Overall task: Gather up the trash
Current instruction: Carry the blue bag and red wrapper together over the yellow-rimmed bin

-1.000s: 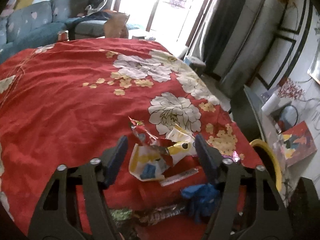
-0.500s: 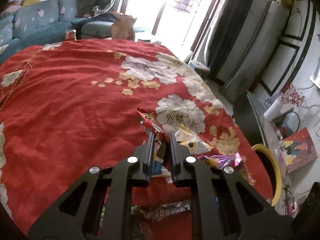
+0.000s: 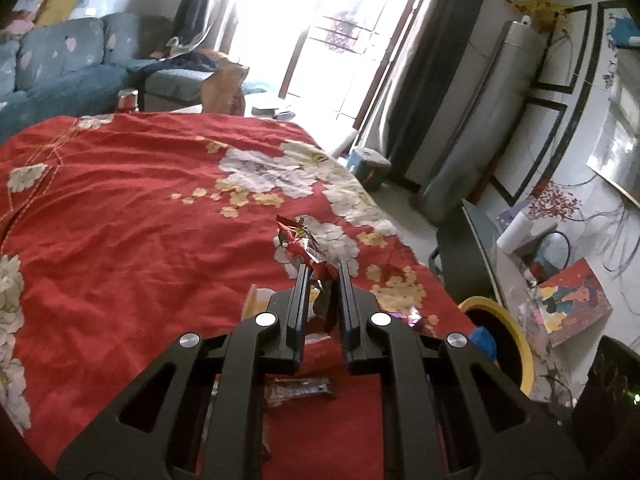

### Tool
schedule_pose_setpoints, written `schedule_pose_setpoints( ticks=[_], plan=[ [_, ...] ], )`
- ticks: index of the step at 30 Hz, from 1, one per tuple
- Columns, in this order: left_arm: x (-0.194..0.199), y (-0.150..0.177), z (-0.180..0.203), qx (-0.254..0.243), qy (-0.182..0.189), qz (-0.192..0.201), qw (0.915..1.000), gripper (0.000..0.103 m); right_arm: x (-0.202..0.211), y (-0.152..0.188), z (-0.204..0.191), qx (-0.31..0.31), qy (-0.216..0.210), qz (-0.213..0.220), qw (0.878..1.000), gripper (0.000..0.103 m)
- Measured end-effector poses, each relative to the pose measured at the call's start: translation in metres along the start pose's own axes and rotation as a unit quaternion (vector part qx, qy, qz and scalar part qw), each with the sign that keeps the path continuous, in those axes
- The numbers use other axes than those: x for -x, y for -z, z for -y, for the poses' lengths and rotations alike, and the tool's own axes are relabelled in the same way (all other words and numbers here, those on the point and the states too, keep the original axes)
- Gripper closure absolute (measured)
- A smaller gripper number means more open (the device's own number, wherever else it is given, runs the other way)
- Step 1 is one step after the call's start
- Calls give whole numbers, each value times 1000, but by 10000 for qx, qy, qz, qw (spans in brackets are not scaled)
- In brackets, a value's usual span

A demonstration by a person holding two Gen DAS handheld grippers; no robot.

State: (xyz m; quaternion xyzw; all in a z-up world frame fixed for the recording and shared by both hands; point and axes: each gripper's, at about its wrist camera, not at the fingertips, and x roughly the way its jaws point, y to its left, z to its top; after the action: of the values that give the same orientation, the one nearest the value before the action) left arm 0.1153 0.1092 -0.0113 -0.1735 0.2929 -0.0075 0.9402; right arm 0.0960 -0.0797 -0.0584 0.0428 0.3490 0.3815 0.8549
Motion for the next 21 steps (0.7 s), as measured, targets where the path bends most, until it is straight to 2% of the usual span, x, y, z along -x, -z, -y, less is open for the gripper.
schedule_pose_setpoints(
  ticks=[21],
  plan=[
    [14,11,60,-536,455,81,9975,94,53,-16,46,-338,699,699,9945,96]
  ],
)
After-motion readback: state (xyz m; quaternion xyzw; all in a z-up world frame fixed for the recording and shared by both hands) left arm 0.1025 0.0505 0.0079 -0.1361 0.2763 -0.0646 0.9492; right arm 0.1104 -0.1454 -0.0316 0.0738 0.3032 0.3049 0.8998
